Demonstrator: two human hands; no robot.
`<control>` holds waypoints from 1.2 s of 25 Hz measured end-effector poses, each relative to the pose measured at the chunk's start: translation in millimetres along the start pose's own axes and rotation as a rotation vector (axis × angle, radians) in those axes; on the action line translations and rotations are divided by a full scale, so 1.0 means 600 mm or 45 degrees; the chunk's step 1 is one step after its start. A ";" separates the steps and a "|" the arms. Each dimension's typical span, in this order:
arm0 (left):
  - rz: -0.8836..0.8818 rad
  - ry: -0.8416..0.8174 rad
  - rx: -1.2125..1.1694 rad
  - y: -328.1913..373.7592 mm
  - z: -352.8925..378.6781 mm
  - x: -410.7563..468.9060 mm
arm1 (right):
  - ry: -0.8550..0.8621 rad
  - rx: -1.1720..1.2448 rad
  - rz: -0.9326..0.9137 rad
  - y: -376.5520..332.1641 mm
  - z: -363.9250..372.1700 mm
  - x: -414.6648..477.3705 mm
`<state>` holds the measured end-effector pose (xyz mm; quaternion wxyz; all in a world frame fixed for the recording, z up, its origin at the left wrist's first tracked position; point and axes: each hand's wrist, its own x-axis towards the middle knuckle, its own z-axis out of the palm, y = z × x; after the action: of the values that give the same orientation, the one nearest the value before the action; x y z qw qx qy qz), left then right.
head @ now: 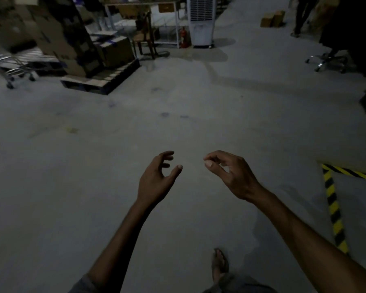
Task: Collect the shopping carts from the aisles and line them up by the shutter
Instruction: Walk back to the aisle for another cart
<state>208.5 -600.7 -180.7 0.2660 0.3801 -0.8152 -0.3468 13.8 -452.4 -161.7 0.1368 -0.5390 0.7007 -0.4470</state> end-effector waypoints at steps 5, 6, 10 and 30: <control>-0.176 0.070 -0.099 -0.043 -0.064 0.083 | -0.218 0.140 -0.073 0.036 0.064 0.164; -0.198 0.100 -0.108 -0.048 -0.078 0.100 | -0.254 0.156 -0.095 0.039 0.077 0.201; -0.234 0.249 -0.081 -0.065 -0.134 0.159 | -0.433 0.165 -0.232 0.036 0.136 0.344; -0.462 0.837 0.916 -0.503 -0.608 0.395 | -0.475 -0.119 -0.680 -0.255 0.787 0.828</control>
<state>459.3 -1065.8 -146.5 0.2962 0.6714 -0.6772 0.0524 239.0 -1117.6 -164.7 0.1158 -0.7821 0.5171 -0.3280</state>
